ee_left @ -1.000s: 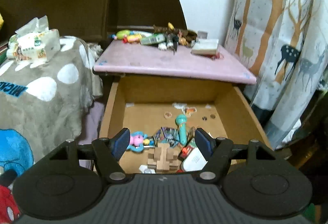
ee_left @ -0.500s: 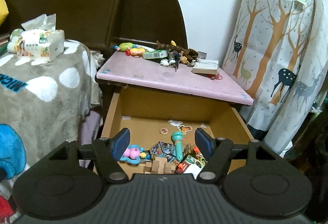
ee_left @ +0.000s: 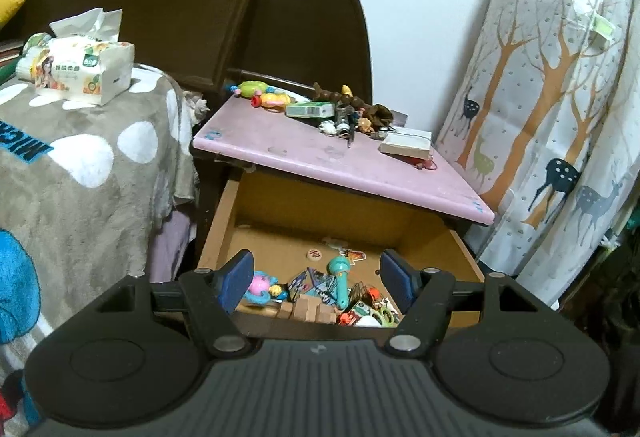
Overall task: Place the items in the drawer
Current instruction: 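Push the drawer shut by its handle with the right tool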
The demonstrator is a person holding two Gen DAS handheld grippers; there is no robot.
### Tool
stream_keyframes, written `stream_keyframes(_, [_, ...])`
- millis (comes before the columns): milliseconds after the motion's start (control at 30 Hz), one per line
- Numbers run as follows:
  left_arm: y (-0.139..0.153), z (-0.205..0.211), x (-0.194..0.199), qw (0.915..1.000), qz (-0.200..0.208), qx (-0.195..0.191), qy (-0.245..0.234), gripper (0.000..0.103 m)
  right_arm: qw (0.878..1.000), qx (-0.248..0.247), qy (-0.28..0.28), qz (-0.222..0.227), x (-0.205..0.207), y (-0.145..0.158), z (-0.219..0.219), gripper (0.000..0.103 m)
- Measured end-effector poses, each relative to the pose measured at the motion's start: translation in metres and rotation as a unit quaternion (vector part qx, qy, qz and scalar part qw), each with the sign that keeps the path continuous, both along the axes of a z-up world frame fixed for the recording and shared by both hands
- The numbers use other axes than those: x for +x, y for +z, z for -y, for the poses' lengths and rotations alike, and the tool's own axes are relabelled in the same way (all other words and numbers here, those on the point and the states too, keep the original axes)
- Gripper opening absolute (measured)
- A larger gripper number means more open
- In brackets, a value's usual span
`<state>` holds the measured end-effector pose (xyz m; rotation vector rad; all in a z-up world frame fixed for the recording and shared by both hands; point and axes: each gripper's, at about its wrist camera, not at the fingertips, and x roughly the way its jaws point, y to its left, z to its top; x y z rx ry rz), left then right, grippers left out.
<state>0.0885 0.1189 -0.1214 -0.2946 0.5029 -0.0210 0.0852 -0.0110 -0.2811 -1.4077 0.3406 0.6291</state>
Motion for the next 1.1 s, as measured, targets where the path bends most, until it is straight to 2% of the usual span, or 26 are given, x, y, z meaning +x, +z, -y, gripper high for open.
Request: stream_keyframes(1100, [-0.019,-0.027,0.022,0.9985,-0.039,-0.02,0.032,0.069,0.999,-0.02,-0.034,0.03,0.145,-0.012,-0.03,0.0])
